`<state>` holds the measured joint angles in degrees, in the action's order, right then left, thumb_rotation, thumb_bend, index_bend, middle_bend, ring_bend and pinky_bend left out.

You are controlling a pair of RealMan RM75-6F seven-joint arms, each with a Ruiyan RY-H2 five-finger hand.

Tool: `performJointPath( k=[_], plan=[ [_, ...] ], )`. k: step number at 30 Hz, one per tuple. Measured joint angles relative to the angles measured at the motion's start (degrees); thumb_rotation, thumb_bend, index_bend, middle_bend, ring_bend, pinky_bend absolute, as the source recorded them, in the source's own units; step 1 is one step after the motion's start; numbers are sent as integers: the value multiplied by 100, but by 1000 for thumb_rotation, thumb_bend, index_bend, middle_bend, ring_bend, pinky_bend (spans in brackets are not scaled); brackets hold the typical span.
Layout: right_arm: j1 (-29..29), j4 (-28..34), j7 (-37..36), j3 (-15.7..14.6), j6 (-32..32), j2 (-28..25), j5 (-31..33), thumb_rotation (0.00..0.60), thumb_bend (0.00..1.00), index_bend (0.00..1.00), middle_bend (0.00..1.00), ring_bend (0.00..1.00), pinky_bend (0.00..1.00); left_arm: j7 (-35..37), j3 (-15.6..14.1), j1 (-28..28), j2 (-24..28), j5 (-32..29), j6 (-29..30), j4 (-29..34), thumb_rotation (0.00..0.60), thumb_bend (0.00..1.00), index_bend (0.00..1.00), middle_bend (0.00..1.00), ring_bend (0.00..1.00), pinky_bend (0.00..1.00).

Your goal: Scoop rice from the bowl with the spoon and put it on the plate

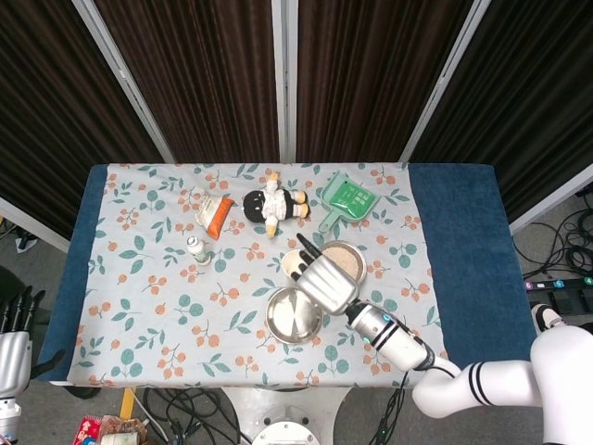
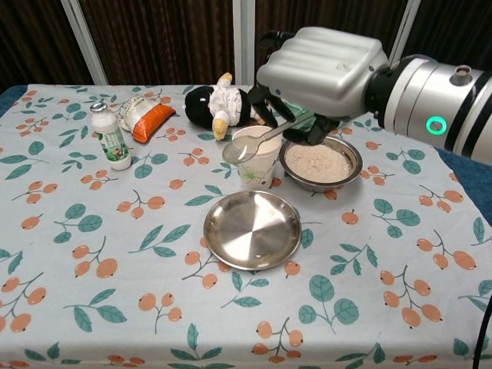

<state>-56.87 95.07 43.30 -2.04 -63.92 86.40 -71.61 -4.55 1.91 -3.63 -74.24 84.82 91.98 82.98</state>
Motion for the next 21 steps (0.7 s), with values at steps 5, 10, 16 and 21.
performJointPath(
  k=[5, 10, 16, 21],
  plan=[
    [170, -495, -88, -103, 48, 564, -394, 600, 370, 664, 584, 229, 0, 8, -14, -7, 12, 13, 3, 44, 600, 160, 132, 126, 60, 69],
    [366, -1143, 42, -119, 54, 1168, -644, 600, 356, 636, 562, 206, 0, 98, -34, -54, 13, -16, 16, 36, 600, 160, 132, 126, 60, 69],
    [563, -1415, 203, -54, 97, 1403, -780, 600, 340, 541, 503, 150, 0, 194, -46, -77, -34, -30, 11, -42, 600, 161, 132, 126, 60, 69],
    [652, -1540, 274, -43, 196, 1524, -821, 600, 331, 449, 419, 80, 0, 244, -47, -86, -58, -22, 19, -92, 600, 160, 132, 126, 60, 69]
  ],
)
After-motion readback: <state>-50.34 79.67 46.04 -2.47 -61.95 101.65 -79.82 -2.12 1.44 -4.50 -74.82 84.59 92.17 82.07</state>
